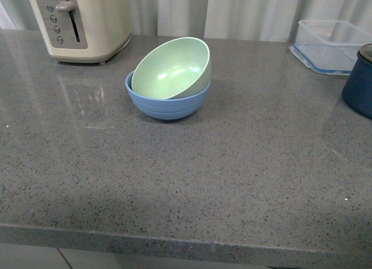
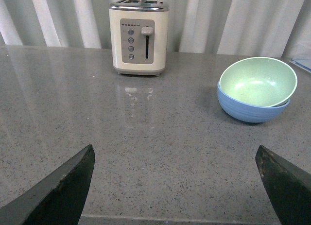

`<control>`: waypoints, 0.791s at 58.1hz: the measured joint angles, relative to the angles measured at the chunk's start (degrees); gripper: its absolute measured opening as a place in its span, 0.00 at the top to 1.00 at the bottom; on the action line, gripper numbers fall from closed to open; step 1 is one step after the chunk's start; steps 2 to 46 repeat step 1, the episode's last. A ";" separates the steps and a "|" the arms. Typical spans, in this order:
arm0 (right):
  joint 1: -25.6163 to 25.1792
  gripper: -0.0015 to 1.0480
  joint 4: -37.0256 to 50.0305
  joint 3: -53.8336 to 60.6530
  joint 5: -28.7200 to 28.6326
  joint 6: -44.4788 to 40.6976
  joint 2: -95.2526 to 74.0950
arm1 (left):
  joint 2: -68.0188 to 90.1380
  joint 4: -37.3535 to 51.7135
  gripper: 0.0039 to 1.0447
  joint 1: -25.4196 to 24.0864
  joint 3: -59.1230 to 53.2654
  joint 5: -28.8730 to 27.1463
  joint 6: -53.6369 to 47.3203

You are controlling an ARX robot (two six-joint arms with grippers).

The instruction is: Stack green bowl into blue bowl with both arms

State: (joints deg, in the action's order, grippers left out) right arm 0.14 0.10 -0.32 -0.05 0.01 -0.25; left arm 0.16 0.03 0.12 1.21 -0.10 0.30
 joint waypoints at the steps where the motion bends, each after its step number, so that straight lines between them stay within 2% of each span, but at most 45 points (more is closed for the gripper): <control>1: 0.00 0.10 0.00 0.00 0.00 0.00 0.00 | 0.00 0.00 0.06 0.00 0.00 0.00 0.00; 46: 0.00 0.10 0.00 0.00 0.00 0.00 0.00 | 0.00 0.00 0.06 0.00 0.00 0.00 0.00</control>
